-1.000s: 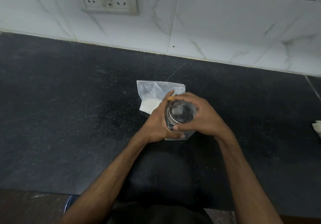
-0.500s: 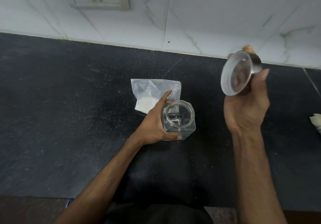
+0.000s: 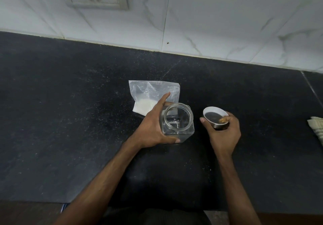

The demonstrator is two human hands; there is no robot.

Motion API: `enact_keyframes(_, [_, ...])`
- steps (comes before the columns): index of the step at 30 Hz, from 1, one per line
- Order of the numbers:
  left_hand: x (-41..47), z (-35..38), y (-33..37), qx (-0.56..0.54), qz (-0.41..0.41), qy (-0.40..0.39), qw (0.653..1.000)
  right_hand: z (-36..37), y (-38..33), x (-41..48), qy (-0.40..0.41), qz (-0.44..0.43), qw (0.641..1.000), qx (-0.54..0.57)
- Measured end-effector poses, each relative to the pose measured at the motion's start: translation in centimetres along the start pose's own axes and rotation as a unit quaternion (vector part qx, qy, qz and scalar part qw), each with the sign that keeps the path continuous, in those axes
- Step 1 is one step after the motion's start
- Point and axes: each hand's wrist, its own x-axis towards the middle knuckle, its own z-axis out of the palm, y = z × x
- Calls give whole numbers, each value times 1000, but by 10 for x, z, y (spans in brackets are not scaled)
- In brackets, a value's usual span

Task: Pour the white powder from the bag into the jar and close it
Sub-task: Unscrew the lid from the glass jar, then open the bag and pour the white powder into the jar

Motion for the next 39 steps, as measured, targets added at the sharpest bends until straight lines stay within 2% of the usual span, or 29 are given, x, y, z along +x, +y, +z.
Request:
enact_keyframes(4, [0, 0, 0, 1, 0, 0, 1000, 0, 13, -3, -16, -46, 994, -94])
enact_keyframes(11, [-1, 0, 1, 1, 1, 0, 1000, 0, 20, -10, -28, -18, 978, -208])
enact_keyframes(21, [-1, 0, 0, 0, 3, 1, 1000, 4, 9, -13, -60, 24, 969, -237])
enact_keyframes(24, [1, 0, -1, 3, 5, 3, 1000, 13, -27, -6, -73, -3, 985, -156])
enact_keyframes(26, [1, 0, -1, 2, 8, 3, 1000, 23, -55, 6, -143, 24, 989, -34])
enact_keyframes(28, [1, 0, -3, -1, 11, -2, 1000, 40, -77, 24, -230, 78, 970, 23])
enact_keyframes(32, [1, 0, -6, -16, 11, -8, 1000, 78, -91, 59, -327, 155, 932, 19])
enact_keyframes(34, [0, -1, -2, -27, 9, -21, 999, 91, -91, 66, -346, 177, 921, 39])
enact_keyframes(37, [-3, -13, 7, -73, -1, -82, 994, 99, -93, 68, -326, 158, 930, 59])
enact_keyframes(38, [-3, -21, 10, -95, 1, -87, 992, 99, -94, 68, -320, 150, 932, 83])
enact_keyframes(39, [-3, -30, 12, -117, 6, -60, 991, 99, -95, 68, -317, 144, 931, 110])
